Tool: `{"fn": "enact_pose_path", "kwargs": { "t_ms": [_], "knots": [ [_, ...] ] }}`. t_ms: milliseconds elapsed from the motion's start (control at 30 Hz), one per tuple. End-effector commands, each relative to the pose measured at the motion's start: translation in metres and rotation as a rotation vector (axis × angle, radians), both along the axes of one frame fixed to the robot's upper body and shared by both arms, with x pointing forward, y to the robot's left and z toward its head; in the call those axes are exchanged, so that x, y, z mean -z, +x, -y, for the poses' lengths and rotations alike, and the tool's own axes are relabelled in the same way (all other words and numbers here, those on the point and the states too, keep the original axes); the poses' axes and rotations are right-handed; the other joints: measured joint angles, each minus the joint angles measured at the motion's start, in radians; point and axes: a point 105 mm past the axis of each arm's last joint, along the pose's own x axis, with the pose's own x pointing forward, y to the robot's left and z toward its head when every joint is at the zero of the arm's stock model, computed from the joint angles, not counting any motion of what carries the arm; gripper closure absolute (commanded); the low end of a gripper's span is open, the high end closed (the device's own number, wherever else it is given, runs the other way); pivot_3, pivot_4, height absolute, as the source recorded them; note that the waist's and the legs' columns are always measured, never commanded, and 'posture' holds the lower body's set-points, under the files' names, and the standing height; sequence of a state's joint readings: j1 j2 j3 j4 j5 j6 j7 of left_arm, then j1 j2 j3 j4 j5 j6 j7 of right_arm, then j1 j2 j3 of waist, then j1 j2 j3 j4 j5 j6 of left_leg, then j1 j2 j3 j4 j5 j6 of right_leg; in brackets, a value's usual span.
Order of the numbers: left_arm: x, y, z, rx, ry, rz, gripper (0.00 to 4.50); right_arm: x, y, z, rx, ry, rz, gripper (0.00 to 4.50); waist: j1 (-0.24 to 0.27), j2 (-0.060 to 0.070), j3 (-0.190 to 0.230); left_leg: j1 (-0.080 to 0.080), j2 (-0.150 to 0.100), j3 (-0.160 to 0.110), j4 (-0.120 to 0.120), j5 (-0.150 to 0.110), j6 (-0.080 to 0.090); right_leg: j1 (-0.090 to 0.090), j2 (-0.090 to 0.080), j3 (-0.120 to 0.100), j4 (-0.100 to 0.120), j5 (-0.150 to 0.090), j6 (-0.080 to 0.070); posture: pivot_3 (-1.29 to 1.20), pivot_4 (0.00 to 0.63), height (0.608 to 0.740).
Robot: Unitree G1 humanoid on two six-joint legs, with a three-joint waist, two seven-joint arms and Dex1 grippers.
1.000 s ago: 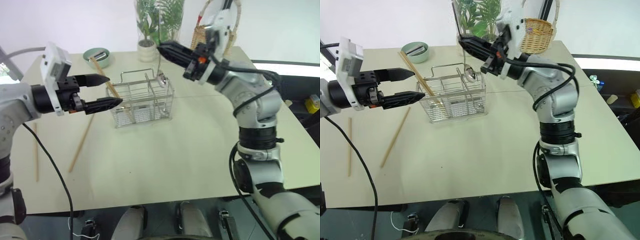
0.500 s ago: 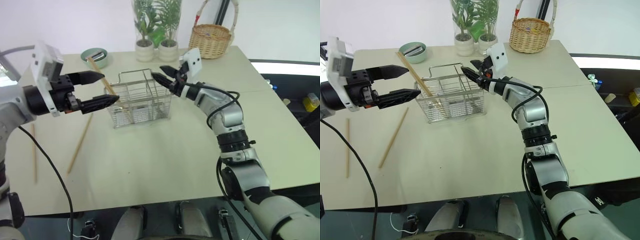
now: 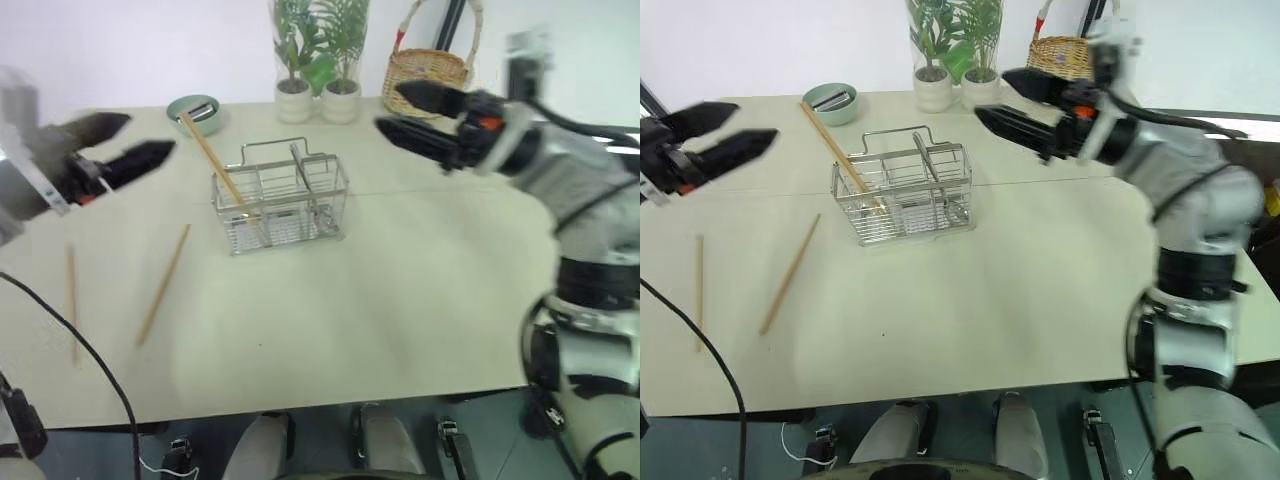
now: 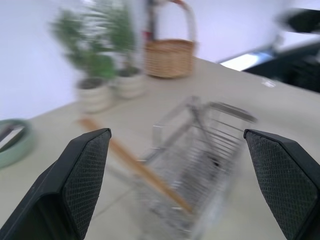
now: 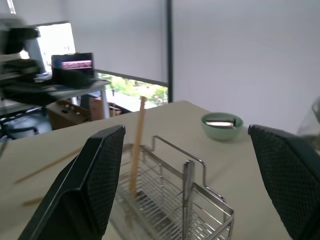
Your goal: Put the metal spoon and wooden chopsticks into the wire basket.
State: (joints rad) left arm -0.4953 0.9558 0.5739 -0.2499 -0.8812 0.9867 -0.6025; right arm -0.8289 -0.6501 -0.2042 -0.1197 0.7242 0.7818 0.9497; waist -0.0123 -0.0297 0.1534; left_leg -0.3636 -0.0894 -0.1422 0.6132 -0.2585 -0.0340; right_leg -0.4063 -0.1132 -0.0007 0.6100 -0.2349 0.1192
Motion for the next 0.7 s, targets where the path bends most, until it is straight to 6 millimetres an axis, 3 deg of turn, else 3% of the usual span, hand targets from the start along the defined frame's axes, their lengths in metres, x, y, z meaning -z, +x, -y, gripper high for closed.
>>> {"fn": "enact_pose_path", "kwargs": {
  "t_ms": [33,200,333,500,700],
  "knots": [
    [-0.004,0.0,-0.037,-0.21,-0.012,-0.024,0.0,0.022,-0.036,0.006,-0.121,-0.108,-0.045,0.46,-0.003,-0.001,-0.001,0.0,0.0,0.0,0.0,0.0,0.0,0.0,0.0,0.0,-0.001,0.0,0.0,0.0,0.15,0.7],
    [0.025,0.012,-0.082,-0.511,0.024,-0.188,0.0,0.063,-0.06,0.014,-0.128,-0.181,-0.184,0.46,0.0,-0.001,0.0,0.001,0.0,0.004,0.001,-0.001,0.001,0.001,-0.003,0.001,-0.001,-0.001,0.001,0.0,0.15,0.7],
    [0.053,0.015,-0.116,-0.725,0.033,-0.339,0.0,0.087,-0.068,0.014,-0.095,-0.22,-0.237,0.46,0.004,-0.002,-0.001,0.001,0.0,0.004,0.001,-0.001,0.001,0.001,-0.003,0.001,-0.001,-0.001,0.002,0.0,0.15,0.7],
    [0.088,0.019,-0.146,-0.912,-0.053,-0.477,0.0,0.103,-0.07,0.013,-0.053,-0.223,-0.271,0.46,0.009,-0.005,-0.001,0.0,-0.001,0.003,0.001,-0.001,0.001,0.0,-0.004,0.0,-0.002,-0.001,0.002,0.0,0.15,0.7],
    [0.118,0.032,-0.161,-1.016,-0.14,-0.568,0.0,0.109,-0.076,0.013,-0.036,-0.214,-0.293,0.46,0.026,-0.008,-0.002,-0.001,-0.001,0.003,0.001,-0.001,0.0,0.0,-0.004,0.0,-0.002,0.0,0.002,0.0,0.15,0.7]
  ]
}}
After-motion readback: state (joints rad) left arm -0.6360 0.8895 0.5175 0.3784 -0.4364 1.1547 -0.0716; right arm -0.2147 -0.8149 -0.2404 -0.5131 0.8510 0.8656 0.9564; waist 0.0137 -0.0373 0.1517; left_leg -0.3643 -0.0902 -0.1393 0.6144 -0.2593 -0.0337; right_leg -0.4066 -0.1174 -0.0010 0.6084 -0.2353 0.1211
